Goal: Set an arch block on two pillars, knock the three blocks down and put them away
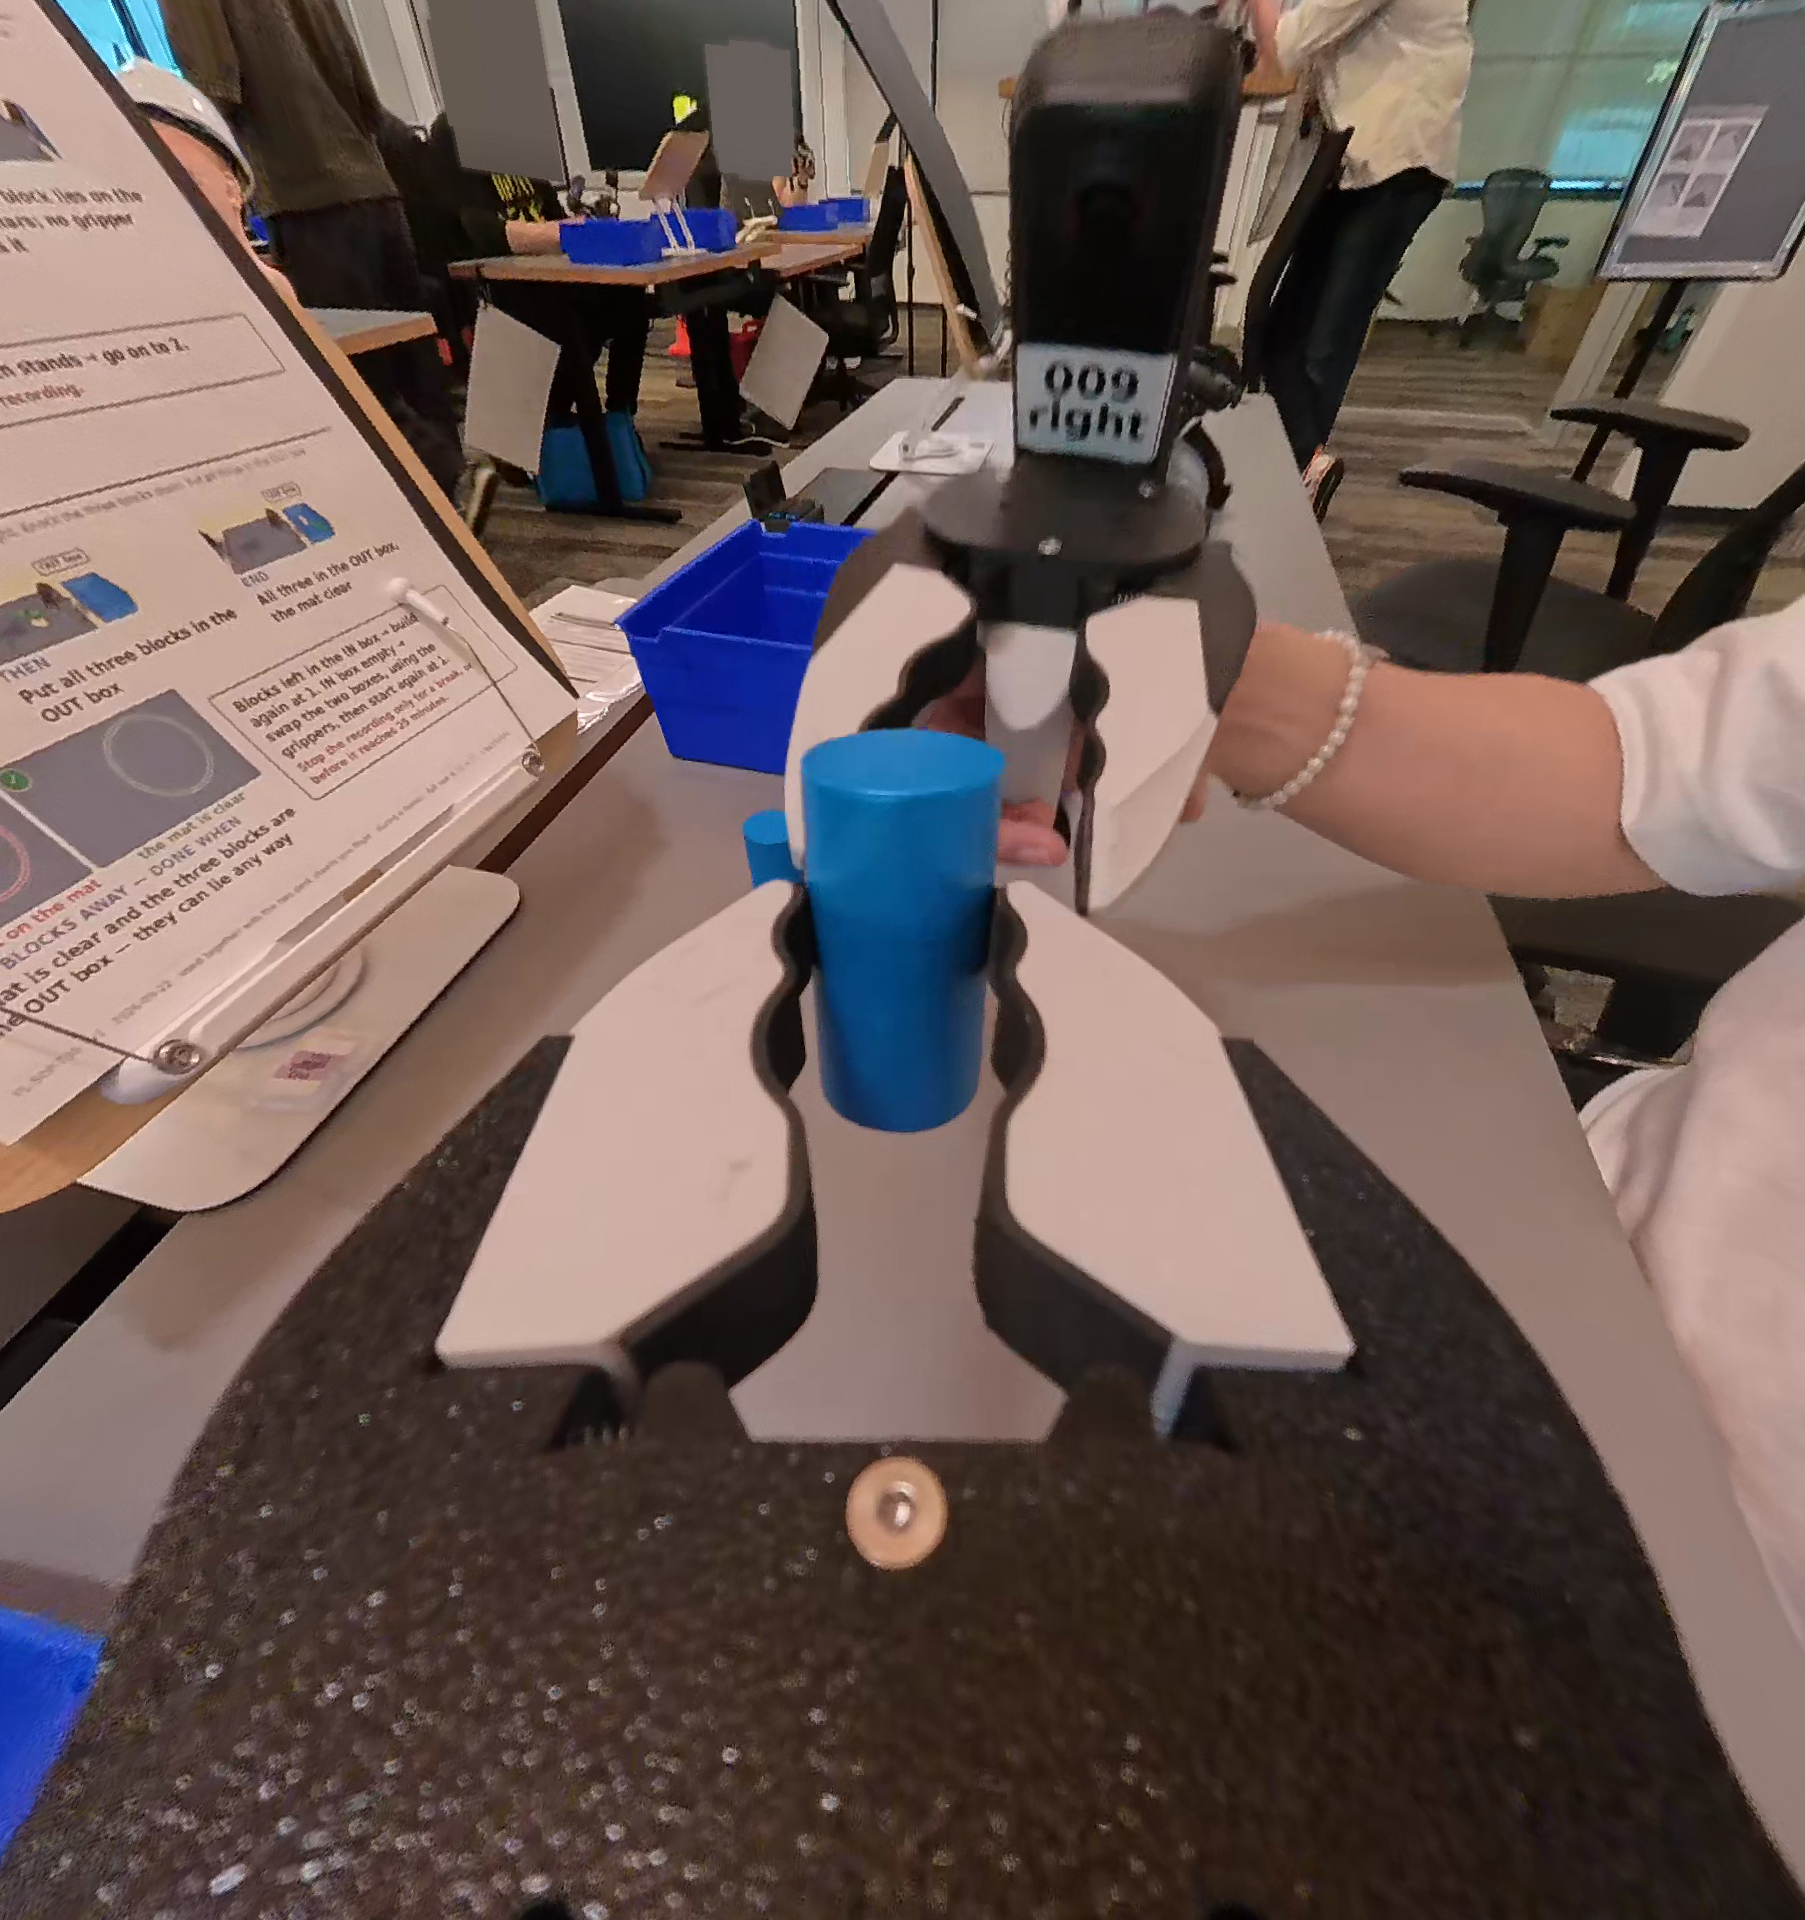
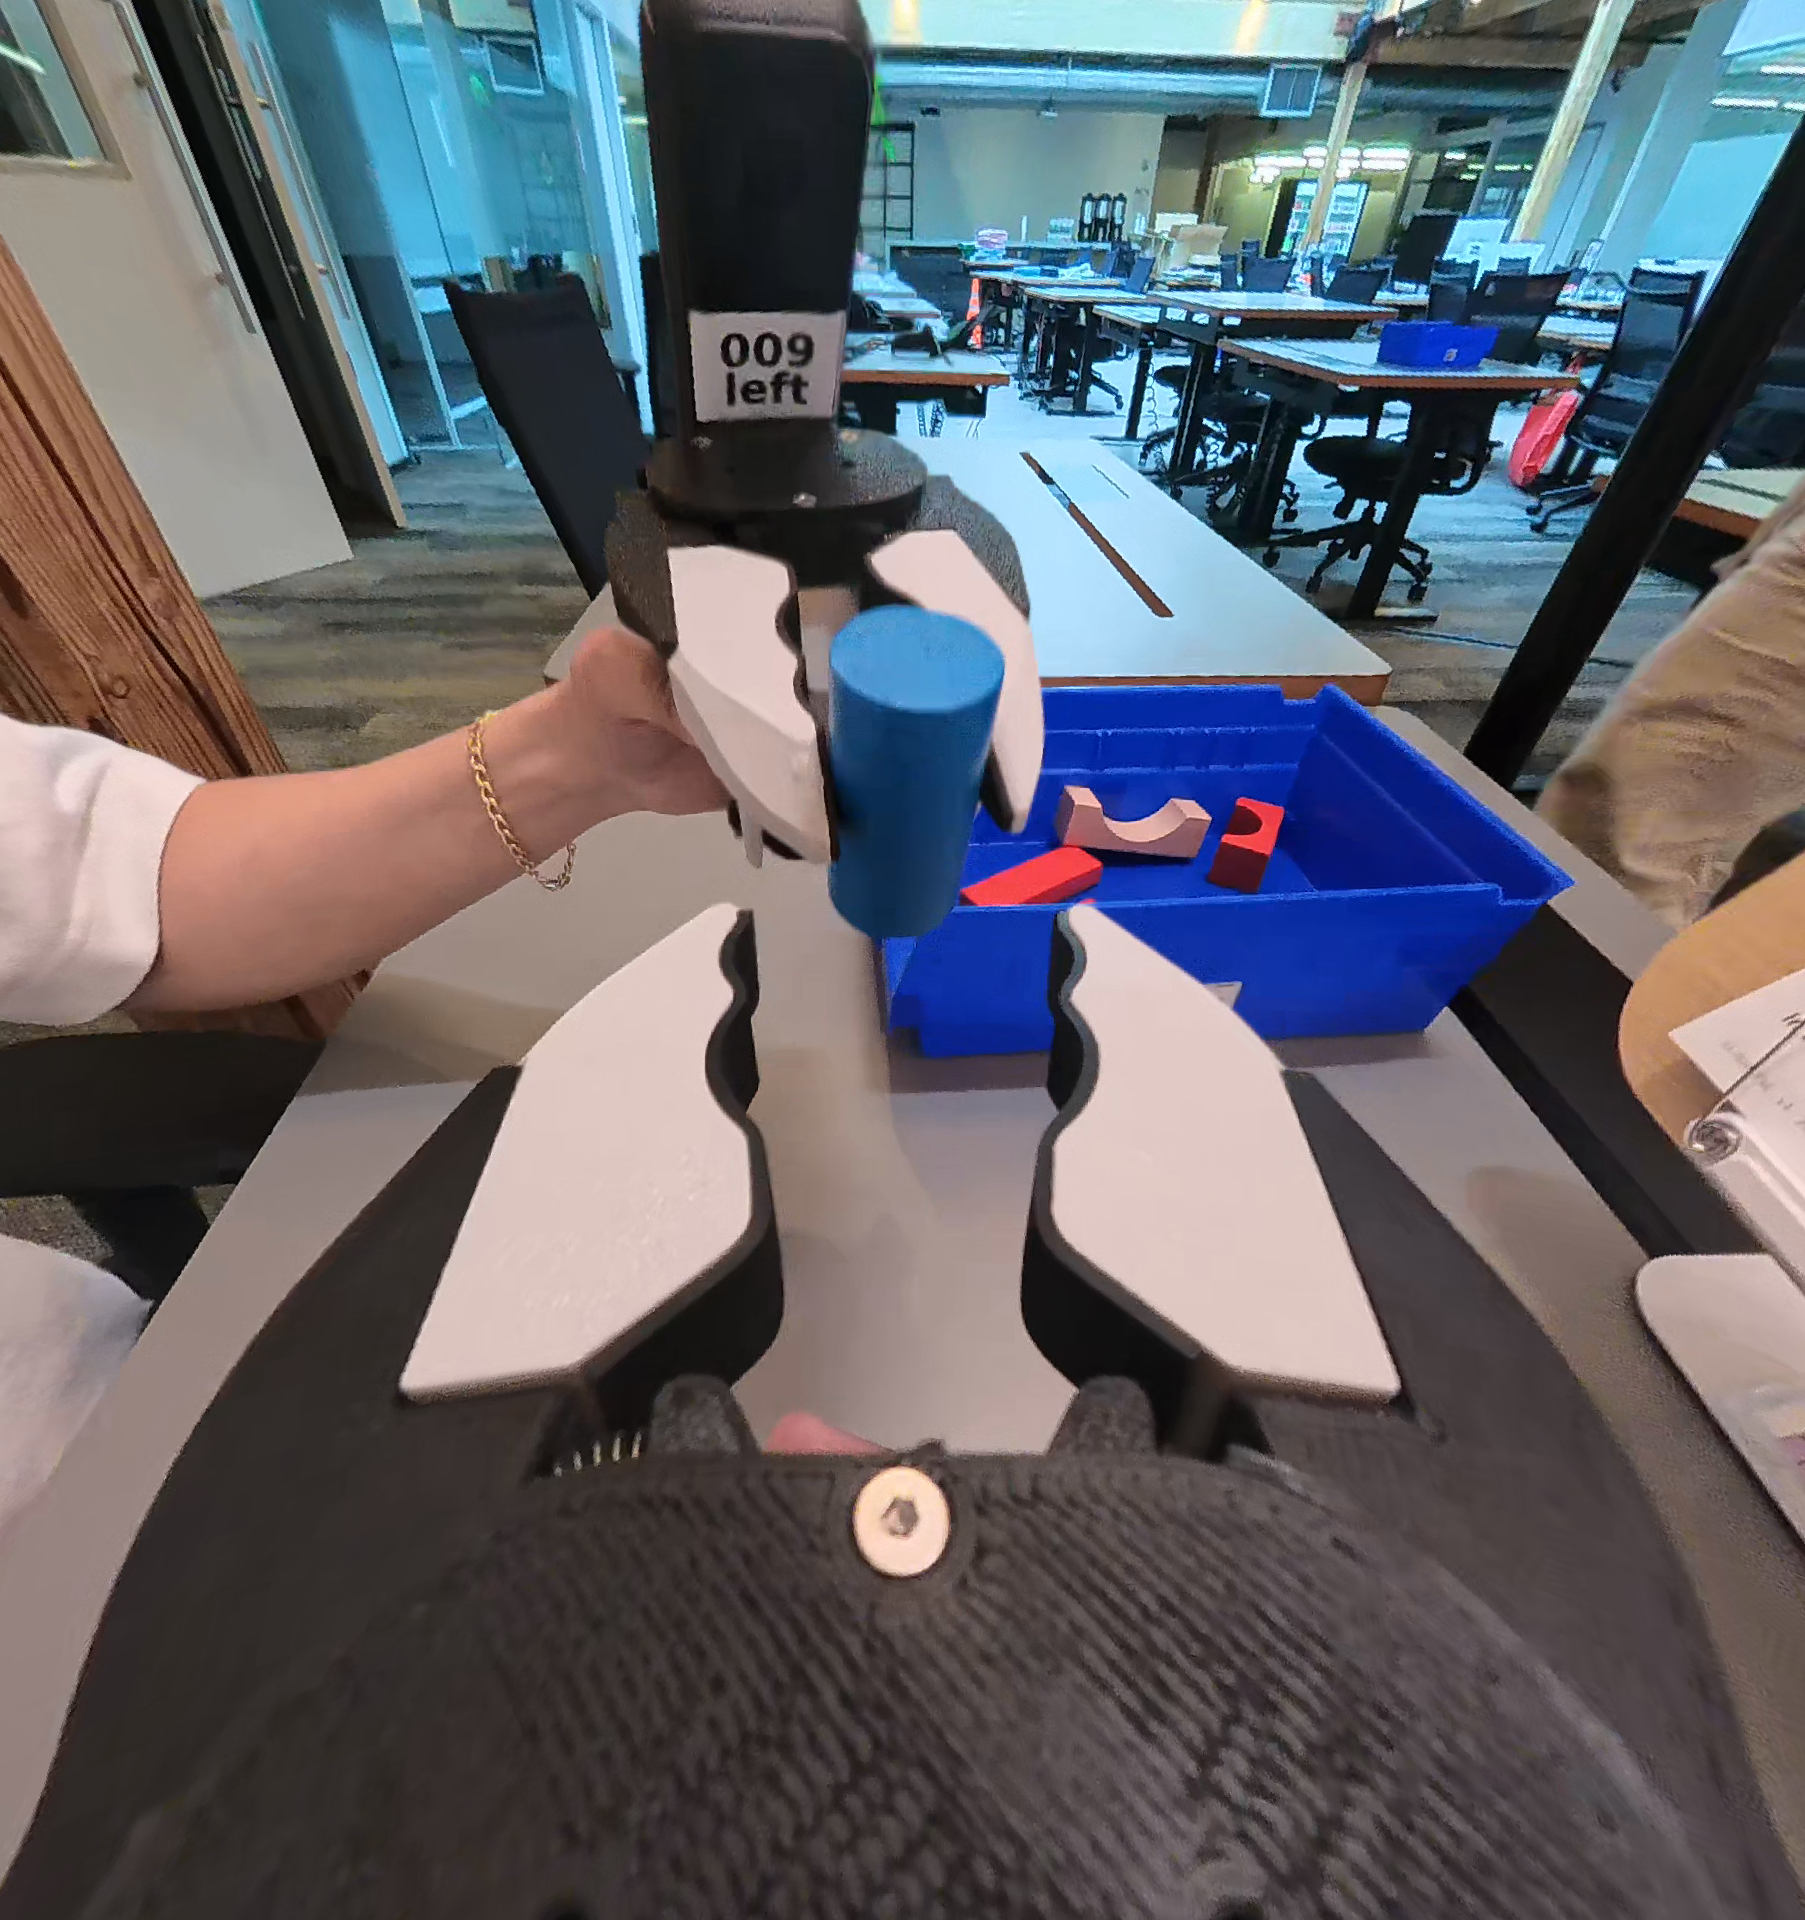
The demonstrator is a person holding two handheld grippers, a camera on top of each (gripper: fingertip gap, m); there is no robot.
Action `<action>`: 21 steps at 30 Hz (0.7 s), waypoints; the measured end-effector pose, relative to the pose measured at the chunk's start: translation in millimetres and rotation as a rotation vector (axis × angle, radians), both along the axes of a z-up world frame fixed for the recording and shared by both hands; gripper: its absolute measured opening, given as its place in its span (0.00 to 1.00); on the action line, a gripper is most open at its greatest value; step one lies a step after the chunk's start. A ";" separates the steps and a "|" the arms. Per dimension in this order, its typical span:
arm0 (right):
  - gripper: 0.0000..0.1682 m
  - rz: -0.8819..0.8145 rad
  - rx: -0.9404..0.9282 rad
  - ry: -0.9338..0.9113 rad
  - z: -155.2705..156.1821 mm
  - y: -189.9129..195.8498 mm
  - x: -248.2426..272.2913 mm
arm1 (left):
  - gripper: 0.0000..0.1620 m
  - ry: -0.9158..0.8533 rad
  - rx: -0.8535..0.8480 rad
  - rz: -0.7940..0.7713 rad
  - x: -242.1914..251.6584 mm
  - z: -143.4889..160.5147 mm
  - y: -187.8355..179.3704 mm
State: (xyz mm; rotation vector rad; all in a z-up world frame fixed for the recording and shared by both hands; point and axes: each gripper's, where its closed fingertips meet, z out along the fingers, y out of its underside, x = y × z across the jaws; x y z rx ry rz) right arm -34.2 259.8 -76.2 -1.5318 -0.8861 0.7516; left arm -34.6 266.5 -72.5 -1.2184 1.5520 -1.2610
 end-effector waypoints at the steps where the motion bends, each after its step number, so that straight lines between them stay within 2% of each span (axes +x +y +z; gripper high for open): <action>1: 0.32 -0.005 -0.001 0.010 -2.5 0.1 0.0 | 0.20 -0.007 -0.005 0.000 0.3 1.9 -0.1; 8: 0.32 -0.049 0.021 -0.016 -15.1 2.6 -7.4 | 0.20 -0.047 -0.015 0.017 4.2 10.8 -1.4; 17: 0.32 -0.243 0.166 -0.089 -10.2 12.5 -5.8 | 0.20 -0.096 -0.063 0.090 8.9 18.8 4.4; 21: 0.33 -0.256 0.171 -0.114 -13.4 12.1 -13.2 | 0.20 -0.118 -0.089 0.098 10.6 17.9 2.8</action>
